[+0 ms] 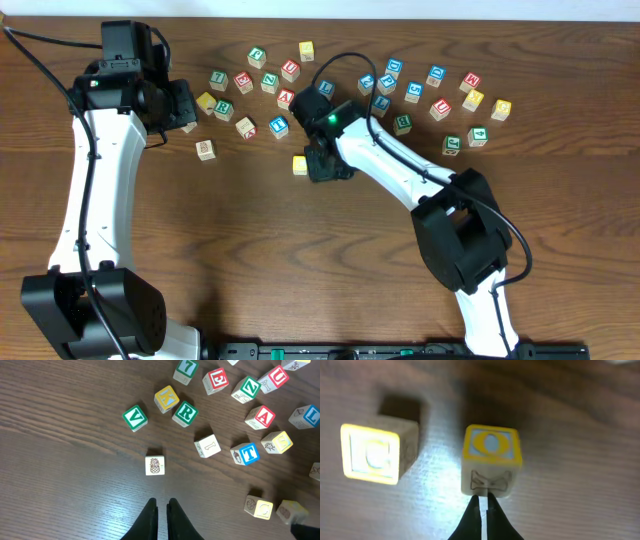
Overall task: Spell out CORL
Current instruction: 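Lower the O block beside the C block and open the right gripper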
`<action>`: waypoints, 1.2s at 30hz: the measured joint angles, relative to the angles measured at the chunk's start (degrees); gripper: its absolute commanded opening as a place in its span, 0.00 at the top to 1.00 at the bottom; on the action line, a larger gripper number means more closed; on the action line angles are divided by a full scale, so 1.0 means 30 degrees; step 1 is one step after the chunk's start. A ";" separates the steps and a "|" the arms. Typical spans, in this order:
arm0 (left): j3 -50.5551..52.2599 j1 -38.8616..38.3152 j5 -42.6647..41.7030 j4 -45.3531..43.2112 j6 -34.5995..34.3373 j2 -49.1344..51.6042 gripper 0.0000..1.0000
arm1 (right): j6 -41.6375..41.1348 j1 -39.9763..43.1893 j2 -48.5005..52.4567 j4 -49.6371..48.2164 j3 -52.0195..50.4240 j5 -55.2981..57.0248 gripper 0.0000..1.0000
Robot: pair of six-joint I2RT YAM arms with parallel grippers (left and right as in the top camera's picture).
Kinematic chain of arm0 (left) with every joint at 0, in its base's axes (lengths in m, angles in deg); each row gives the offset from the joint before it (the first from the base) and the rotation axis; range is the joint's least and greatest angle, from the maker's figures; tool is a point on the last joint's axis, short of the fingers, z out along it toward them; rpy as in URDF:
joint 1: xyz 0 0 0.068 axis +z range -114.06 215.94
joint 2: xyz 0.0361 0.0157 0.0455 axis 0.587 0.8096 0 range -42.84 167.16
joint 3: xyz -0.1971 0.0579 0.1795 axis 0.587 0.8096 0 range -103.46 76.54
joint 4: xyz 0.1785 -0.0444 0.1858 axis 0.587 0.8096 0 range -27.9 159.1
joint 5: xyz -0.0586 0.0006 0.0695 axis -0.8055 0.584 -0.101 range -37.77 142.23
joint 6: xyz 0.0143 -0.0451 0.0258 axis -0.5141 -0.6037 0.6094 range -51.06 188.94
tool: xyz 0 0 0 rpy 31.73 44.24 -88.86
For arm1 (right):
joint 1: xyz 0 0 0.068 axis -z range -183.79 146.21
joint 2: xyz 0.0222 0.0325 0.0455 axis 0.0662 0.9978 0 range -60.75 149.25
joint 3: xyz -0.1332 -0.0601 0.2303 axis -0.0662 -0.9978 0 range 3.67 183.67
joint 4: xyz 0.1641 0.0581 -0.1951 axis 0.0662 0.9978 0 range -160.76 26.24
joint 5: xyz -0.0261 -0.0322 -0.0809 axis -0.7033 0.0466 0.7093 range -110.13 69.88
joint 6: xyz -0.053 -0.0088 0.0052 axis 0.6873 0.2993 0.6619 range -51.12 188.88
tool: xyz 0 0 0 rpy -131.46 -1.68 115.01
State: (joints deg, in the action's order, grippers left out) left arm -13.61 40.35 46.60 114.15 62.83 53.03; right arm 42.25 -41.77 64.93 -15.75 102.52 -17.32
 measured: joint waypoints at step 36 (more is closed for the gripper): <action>0.0000 0.0000 0.0000 0.0000 0.0000 0.0000 0.92 | -0.0036 0.1683 -0.2798 -0.0146 -0.0401 0.0211 0.98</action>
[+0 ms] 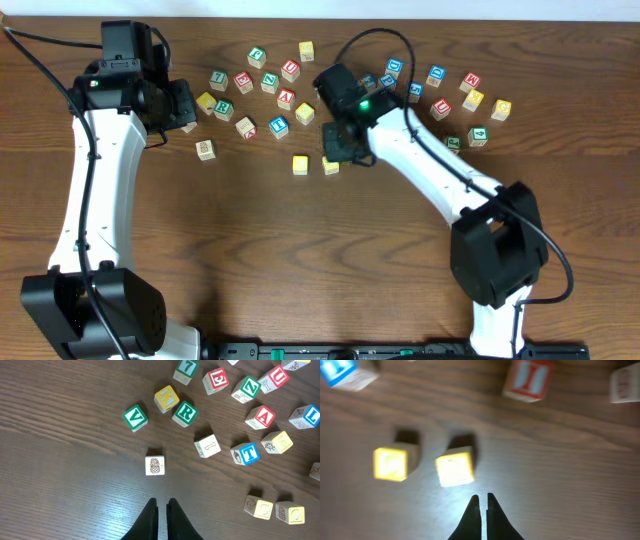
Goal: Spell out CORL
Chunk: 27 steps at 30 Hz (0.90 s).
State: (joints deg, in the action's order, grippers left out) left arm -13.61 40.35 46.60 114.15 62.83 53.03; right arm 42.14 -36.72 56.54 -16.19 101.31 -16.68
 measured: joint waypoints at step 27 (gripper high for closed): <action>0.0000 0.0000 0.0000 0.0000 0.0007 0.0000 0.92 | -0.1508 0.0576 0.1290 -0.2295 -0.3184 -0.1537 0.99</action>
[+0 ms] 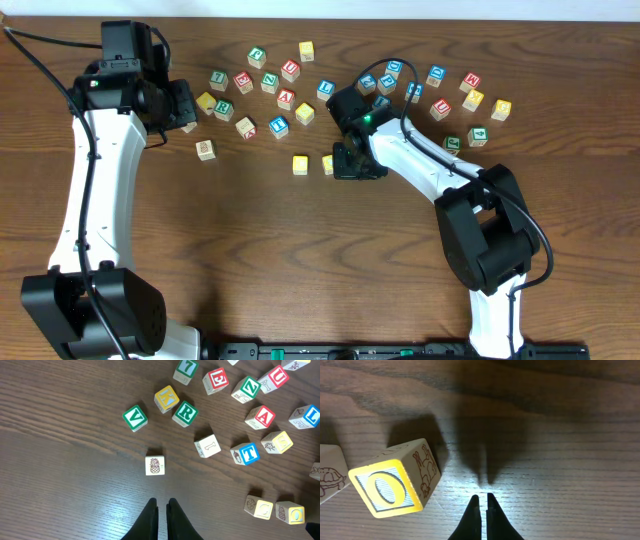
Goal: Spell out CORL
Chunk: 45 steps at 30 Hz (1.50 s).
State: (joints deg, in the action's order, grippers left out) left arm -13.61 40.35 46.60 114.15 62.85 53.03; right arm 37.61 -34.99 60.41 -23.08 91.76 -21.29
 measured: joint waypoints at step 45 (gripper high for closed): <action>0.0000 0.0000 0.0000 -0.0160 0.0000 0.0000 0.92 | -0.0787 -0.0372 0.0663 -0.2572 -0.0036 -0.1581 0.99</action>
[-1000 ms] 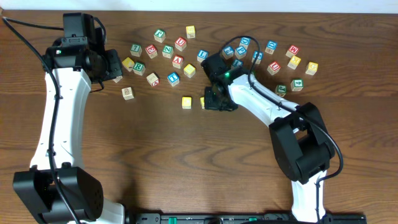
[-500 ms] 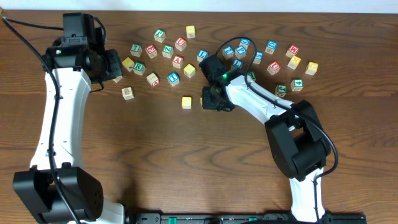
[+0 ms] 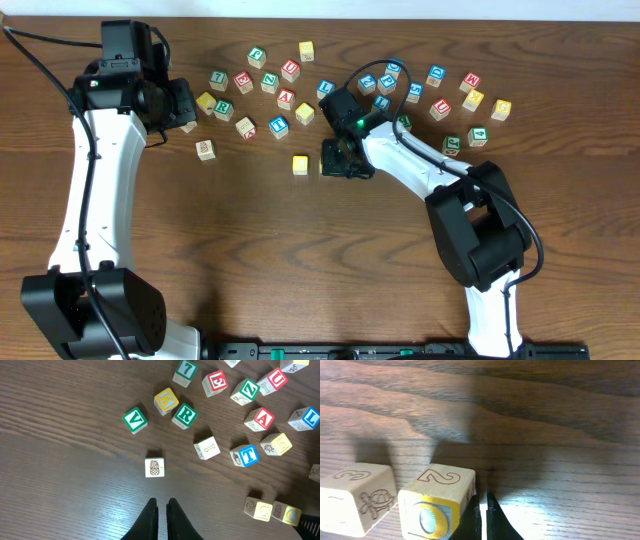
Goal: Spell out CORL
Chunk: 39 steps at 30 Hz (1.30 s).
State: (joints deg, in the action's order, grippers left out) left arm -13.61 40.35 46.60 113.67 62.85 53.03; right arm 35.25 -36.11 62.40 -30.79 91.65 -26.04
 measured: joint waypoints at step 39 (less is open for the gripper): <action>0.0000 0.0000 -0.0007 0.0000 0.0007 0.0000 0.92 | 0.0816 0.0000 0.0007 -0.2222 -0.0007 0.0605 0.98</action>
State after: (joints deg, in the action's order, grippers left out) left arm -13.61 40.35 46.58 113.67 62.88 53.03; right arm 37.70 -36.11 62.42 -37.46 91.63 -24.22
